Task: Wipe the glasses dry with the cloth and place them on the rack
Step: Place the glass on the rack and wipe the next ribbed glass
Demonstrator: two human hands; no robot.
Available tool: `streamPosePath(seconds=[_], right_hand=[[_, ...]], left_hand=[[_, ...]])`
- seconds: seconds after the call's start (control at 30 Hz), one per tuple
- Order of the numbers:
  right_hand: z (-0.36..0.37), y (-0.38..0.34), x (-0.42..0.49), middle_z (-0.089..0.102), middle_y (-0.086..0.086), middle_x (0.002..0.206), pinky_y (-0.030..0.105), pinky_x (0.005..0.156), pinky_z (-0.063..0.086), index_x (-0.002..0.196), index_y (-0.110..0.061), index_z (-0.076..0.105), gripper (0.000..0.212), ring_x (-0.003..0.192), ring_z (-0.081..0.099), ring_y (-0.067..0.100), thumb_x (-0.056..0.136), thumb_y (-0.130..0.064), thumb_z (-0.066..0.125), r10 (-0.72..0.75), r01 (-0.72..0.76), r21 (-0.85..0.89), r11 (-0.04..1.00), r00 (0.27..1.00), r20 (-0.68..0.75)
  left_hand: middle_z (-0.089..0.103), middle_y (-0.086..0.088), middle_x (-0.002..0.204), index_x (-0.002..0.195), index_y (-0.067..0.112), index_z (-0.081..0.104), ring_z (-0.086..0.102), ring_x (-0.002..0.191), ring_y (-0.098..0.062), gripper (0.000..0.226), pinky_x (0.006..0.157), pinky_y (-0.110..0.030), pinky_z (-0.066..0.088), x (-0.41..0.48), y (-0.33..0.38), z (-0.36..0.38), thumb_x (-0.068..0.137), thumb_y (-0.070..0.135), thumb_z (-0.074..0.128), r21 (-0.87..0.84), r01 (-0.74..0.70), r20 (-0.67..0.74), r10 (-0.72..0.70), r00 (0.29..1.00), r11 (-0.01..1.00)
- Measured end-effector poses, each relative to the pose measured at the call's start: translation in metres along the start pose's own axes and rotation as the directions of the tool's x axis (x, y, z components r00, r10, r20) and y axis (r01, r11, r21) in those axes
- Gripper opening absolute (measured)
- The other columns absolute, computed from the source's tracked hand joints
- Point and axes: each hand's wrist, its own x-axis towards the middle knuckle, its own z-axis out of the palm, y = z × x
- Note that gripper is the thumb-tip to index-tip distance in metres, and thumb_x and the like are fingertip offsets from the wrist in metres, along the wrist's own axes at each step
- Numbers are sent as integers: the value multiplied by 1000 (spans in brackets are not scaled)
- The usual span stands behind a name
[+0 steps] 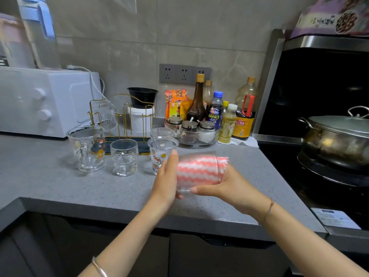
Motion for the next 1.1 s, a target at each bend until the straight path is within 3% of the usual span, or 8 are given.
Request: streamPosePath(seconds=[0.17,0.3,0.53,0.7,0.8,0.97,1.03,1.1], right_hand=[[-5,-3,-3,68,6,120,22,92,49,120,-13,60,44,114,63,18,80,5,65,45,-70,198,978,991,127],[-7,-3,-9,66,2,124,21,92,48,124,-16,57,41,117,61,17,85,-5,57,53,-109,297,949,980,189],[-8,-4,-5,67,6,122,30,101,48,124,-11,59,41,115,62,21,84,-10,65,45,-51,182,982,998,35],[-5,-4,-6,75,3,102,18,78,53,108,-9,68,33,96,71,15,77,0,73,26,-19,59,998,992,-120],[-2,-2,-6,76,2,96,18,75,54,100,-12,70,29,91,72,14,75,1,75,8,-2,35,999,986,-165],[-3,-4,-4,74,4,106,20,83,54,112,-9,66,42,101,69,17,74,5,73,70,-62,120,991,996,-63],[-5,-4,-4,71,9,113,24,89,52,118,-5,63,43,108,67,22,76,4,71,79,-77,209,975,997,-5],[-6,-6,-5,69,11,117,25,88,53,120,-5,62,37,109,66,24,83,-6,67,85,-95,319,943,995,44]], left_hand=[[54,25,79,93,37,49,52,80,8,43,70,-12,39,-4,-8,-6,78,73,31,219,-327,82,317,945,919],[55,9,76,105,30,48,54,71,-5,43,67,-18,40,-2,-15,-7,84,65,32,273,-507,150,484,862,818],[51,32,118,120,44,47,49,116,4,51,99,-32,43,-4,-11,-2,83,73,31,119,-334,172,312,934,935],[24,20,151,144,46,27,36,125,-7,47,53,-23,51,-2,4,-4,99,55,17,135,-73,214,43,976,988],[26,10,155,150,39,20,39,127,-15,57,51,-21,49,0,7,-1,97,60,13,129,65,173,-87,981,989],[45,32,116,131,41,41,46,107,9,55,92,-36,44,-4,-4,0,89,66,17,239,-205,117,181,977,949],[50,23,88,103,40,45,50,87,11,52,82,-26,39,-3,-10,-2,85,80,18,278,-323,151,291,945,905],[54,20,92,108,38,43,53,90,5,66,80,-15,40,-2,-15,-4,76,88,16,300,-428,199,382,902,853]])
